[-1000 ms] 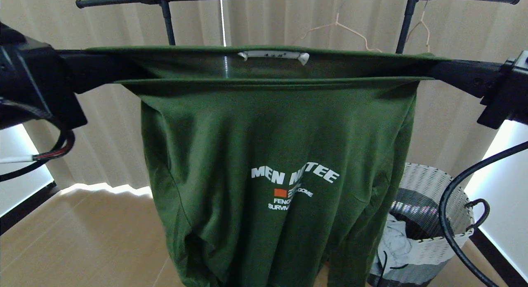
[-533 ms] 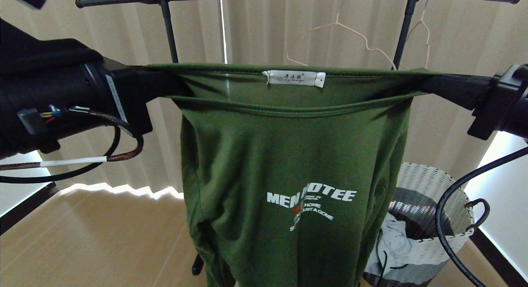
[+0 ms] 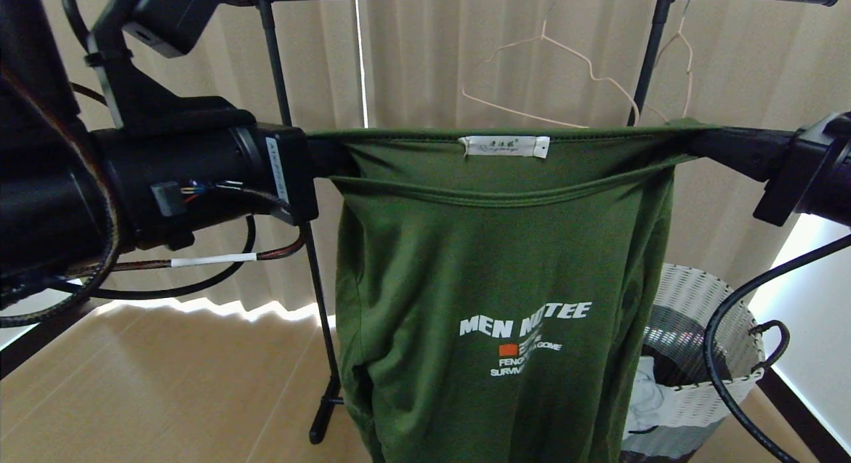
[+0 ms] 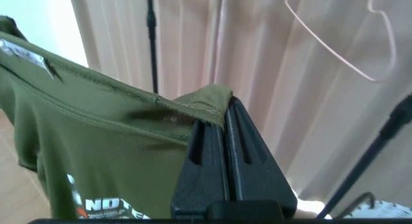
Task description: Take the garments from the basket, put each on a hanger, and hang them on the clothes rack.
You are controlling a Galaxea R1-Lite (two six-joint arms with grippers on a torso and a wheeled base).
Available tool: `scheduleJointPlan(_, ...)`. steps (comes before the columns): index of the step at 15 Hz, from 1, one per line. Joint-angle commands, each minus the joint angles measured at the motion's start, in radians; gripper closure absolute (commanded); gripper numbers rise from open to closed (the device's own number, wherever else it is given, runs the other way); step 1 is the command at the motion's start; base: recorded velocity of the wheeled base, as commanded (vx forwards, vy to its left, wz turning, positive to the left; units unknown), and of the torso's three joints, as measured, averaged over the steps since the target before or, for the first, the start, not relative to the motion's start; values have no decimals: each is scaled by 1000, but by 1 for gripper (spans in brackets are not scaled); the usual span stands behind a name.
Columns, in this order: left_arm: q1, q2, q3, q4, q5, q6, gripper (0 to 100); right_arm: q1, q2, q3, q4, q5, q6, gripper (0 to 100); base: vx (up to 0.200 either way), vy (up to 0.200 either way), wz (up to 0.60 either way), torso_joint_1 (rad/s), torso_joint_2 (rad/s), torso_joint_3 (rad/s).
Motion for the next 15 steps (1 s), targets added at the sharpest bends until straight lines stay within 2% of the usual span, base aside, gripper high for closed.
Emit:
scheduleJointPlan(1,-3,33,-4,1,-1,-1,100,-21,3,-6,-1,1,0,100,0,0,0,0,0,0)
scheduleJointPlan(6,-32,35,-8,7,-4,4,100,-32,22,-3,-1,0,0,100,0,0,0,0,0,0)
scheduleJointPlan(10,-12,108,-101,9,8,10,100,-50,-41,-11,77,1,-8,100,0,0,0,0,0,0)
scheduleJointPlan(12,-8,162,-158,9,56,11,100,-51,-95,-15,139,3,-8,100,0,0,0,0,0,0)
scheduleJointPlan(15,-8,213,-169,3,148,36,100,-30,-182,-5,229,10,-8,100,0,0,0,0,0,0)
